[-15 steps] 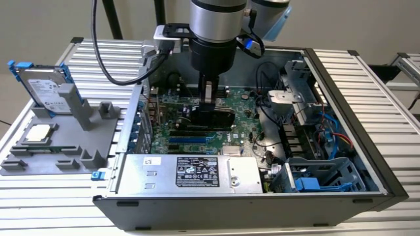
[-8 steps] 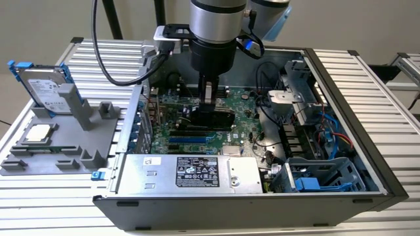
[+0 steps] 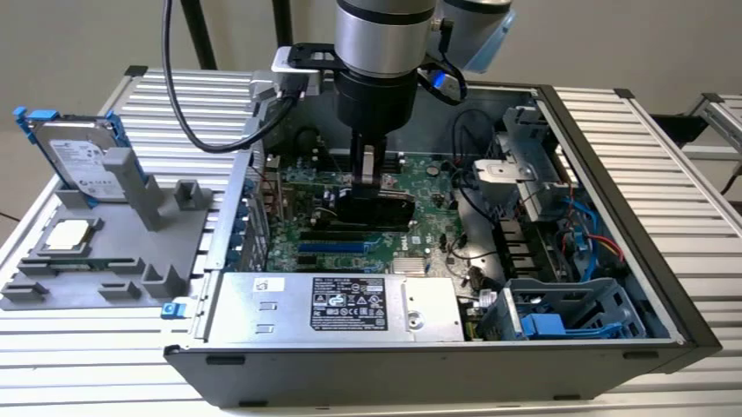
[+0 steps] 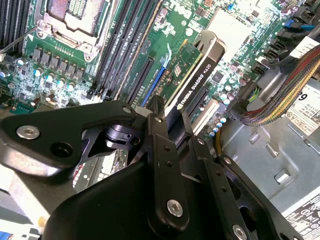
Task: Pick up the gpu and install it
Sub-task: 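Insert the gpu into the slot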
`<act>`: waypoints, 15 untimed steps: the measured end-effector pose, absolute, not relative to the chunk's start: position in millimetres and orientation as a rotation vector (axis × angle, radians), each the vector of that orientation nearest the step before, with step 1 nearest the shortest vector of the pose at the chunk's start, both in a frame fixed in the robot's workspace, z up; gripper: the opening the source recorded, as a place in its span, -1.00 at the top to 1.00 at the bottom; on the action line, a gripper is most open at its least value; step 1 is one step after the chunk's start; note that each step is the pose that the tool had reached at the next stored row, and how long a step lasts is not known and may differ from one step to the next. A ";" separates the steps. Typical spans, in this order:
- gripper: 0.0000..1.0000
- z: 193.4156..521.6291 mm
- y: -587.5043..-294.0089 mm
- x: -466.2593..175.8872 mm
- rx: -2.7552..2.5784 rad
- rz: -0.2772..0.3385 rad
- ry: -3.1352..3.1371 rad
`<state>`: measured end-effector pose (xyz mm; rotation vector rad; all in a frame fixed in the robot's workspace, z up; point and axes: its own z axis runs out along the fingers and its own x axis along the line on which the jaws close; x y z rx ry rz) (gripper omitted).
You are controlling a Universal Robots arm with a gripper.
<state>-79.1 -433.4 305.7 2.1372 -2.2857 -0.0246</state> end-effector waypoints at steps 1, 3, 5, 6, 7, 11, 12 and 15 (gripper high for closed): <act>1.00 305.4 -433.4 -79.1 2.137 -0.025 -2.286; 1.00 304.5 -433.4 -79.1 2.137 -0.025 -2.286; 1.00 304.3 -433.4 -79.1 2.137 -0.024 -2.286; 1.00 303.6 -433.4 -79.1 2.137 -0.025 -2.286; 1.00 303.2 -433.4 -79.1 2.137 -0.025 -2.286; 1.00 301.0 -433.4 -79.1 2.137 -0.025 -2.286; 1.00 300.4 -433.4 -79.1 2.137 -0.025 -2.286; 1.00 299.7 -433.4 -79.1 2.137 -0.024 -2.285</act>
